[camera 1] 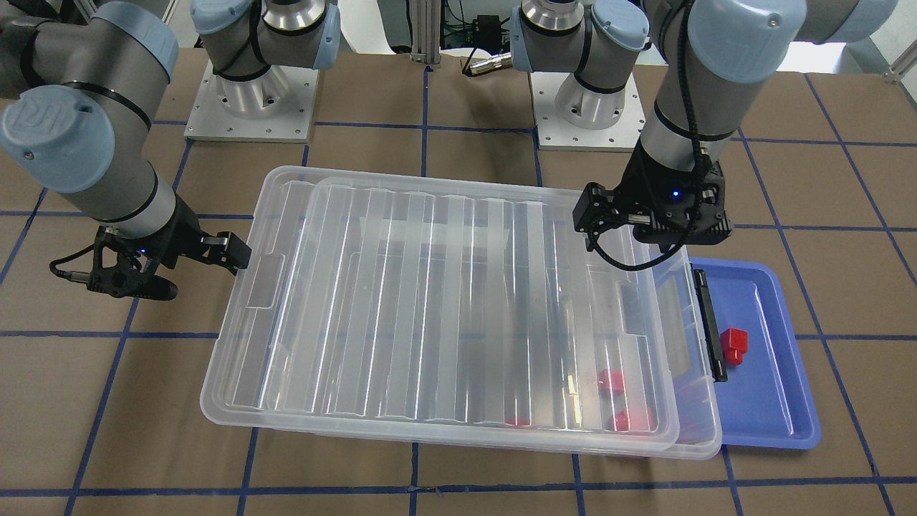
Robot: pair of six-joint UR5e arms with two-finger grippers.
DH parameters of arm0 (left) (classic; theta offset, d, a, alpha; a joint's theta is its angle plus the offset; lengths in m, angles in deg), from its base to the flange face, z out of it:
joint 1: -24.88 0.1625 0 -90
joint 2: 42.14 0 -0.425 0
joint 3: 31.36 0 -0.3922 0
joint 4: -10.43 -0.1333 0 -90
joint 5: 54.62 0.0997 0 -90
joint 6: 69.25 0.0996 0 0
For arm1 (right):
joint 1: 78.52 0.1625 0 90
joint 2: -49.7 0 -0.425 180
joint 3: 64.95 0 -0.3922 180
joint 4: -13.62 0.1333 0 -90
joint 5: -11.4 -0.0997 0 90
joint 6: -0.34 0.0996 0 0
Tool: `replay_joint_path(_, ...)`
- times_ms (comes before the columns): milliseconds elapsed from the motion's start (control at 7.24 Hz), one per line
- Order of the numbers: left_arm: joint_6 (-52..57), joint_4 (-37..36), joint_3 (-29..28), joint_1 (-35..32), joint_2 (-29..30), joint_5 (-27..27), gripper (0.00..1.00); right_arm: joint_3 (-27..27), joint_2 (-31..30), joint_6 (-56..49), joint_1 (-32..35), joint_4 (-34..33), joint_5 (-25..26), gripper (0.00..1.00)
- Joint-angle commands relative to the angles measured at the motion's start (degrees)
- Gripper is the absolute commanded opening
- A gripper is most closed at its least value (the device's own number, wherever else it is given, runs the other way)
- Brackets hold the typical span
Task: Place red block in blue tray from box
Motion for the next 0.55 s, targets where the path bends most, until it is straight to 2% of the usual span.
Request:
replay_joint_path(0, -1.0, -0.1, -0.2, -1.7, -0.3, 0.9, 1.0, 0.0, 0.1, 0.1, 0.1, 0.0, -1.2, 1.0)
replay_joint_path(415, -1.0, -0.1, -0.3, -1.8, -0.9, 0.5, 1.0, 0.0, 0.6, 0.1, 0.8, 0.1, -3.5, 1.0)
